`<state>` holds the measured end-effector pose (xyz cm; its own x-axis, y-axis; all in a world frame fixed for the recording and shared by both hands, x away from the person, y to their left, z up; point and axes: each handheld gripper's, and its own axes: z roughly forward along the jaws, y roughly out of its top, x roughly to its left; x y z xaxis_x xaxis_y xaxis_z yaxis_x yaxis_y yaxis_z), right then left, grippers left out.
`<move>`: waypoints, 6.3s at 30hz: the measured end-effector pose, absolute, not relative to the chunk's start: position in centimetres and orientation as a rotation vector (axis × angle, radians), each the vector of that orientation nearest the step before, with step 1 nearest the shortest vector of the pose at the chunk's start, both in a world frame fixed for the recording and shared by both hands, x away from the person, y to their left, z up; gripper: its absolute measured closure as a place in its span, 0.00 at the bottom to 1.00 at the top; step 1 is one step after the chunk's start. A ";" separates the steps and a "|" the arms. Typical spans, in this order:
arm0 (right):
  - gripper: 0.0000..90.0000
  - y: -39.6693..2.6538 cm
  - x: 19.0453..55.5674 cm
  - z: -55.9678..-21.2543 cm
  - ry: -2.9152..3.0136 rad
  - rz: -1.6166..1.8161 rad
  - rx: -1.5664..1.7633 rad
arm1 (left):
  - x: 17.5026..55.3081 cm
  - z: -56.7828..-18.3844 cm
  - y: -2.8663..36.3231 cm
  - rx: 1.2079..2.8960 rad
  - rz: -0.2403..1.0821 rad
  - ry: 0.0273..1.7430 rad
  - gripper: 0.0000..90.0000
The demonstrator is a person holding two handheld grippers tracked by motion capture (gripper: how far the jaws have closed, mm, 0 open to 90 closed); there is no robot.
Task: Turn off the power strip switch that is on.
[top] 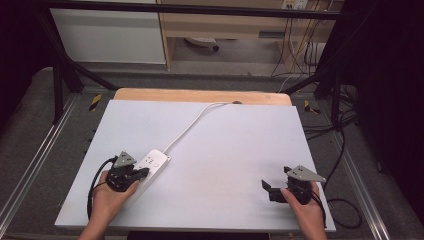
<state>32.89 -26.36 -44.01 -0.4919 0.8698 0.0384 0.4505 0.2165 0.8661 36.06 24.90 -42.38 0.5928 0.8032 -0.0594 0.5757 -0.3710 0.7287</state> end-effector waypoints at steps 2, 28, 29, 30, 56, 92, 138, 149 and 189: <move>0.03 -26.4 32.9 -44.0 2.033 1.210 1.219 | 36.0 -42.4 24.9 2.089 0.401 1.089 1.00; 0.03 -26.4 32.7 -43.9 2.028 1.207 1.214 | 36.0 -42.5 24.9 2.073 0.392 1.094 1.00; 0.03 -26.5 32.7 -43.9 2.028 1.204 1.211 | 36.0 -42.5 24.9 2.075 0.394 1.093 1.00; 0.03 -26.5 32.7 -43.9 2.028 1.207 1.214 | 36.0 -42.5 25.0 2.073 0.397 1.096 1.00; 0.03 -26.3 32.8 -44.0 2.037 1.201 1.210 | 36.1 -42.7 25.6 2.045 0.363 1.096 1.00; 0.03 -26.3 32.8 -44.0 2.037 1.200 1.209 | 35.8 -42.4 24.2 2.099 0.416 1.086 1.00; 0.03 -26.2 32.8 -43.9 2.043 1.204 1.196 | 35.0 -41.8 24.7 1.931 0.478 1.004 1.00; 0.03 -26.1 32.9 -43.9 2.044 1.204 1.195 | 35.0 -41.5 25.1 1.820 0.496 0.976 0.64; 0.03 -26.0 32.9 -43.9 2.043 1.200 1.202 | 34.2 -39.3 26.5 1.670 0.562 0.992 0.07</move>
<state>32.86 -26.03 -43.94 -0.4990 0.8662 0.0268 0.4455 0.2298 0.8653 34.22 26.46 -39.34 0.5436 0.8318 -0.1122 0.3317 -0.0901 0.9391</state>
